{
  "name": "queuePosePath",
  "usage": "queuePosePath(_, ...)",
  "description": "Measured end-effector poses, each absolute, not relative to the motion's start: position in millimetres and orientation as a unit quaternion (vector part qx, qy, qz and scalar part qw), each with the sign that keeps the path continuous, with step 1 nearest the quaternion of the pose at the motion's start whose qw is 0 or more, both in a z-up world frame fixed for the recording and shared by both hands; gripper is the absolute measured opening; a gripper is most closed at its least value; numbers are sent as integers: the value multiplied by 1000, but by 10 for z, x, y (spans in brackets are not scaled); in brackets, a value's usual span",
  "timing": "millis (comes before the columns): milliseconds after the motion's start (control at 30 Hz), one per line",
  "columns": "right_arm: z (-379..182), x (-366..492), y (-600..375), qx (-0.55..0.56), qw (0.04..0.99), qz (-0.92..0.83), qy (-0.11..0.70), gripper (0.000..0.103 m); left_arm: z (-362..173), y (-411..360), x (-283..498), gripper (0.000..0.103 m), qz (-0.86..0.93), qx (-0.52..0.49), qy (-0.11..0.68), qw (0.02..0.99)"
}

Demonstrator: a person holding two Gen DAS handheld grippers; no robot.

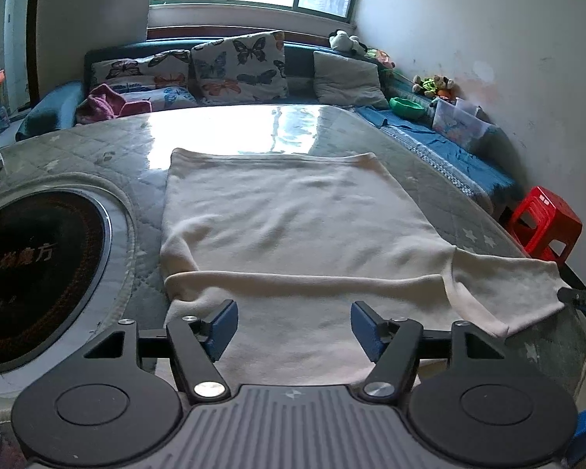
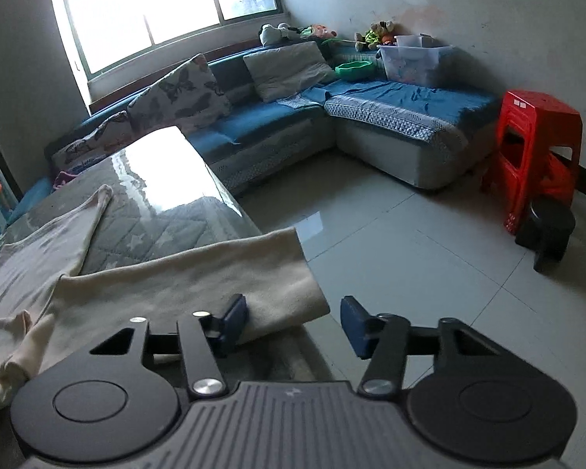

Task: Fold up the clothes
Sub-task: 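Grasp the other sleeve with the right gripper, fold it over the body, release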

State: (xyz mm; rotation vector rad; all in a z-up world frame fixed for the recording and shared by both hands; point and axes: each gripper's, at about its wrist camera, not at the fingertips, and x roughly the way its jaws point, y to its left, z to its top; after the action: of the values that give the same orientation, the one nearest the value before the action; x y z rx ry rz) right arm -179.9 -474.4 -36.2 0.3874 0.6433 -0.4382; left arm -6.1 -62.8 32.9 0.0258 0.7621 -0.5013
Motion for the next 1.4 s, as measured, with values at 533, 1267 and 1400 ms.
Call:
queuePosePath(533, 480, -1490, -4336, 150, 955, -93, 238, 8, 334, -682, -159, 75, -248, 42, 356, 900)
queuePosePath(1267, 792, -61, -1997, 33, 932, 226, 283, 16, 274, -38, -237, 80, -201, 6, 357, 912)
queuePosePath(1400, 676, -124, -1988, 35, 926, 234, 295, 23, 292, 70, -251, 80, -191, 4, 354, 915)
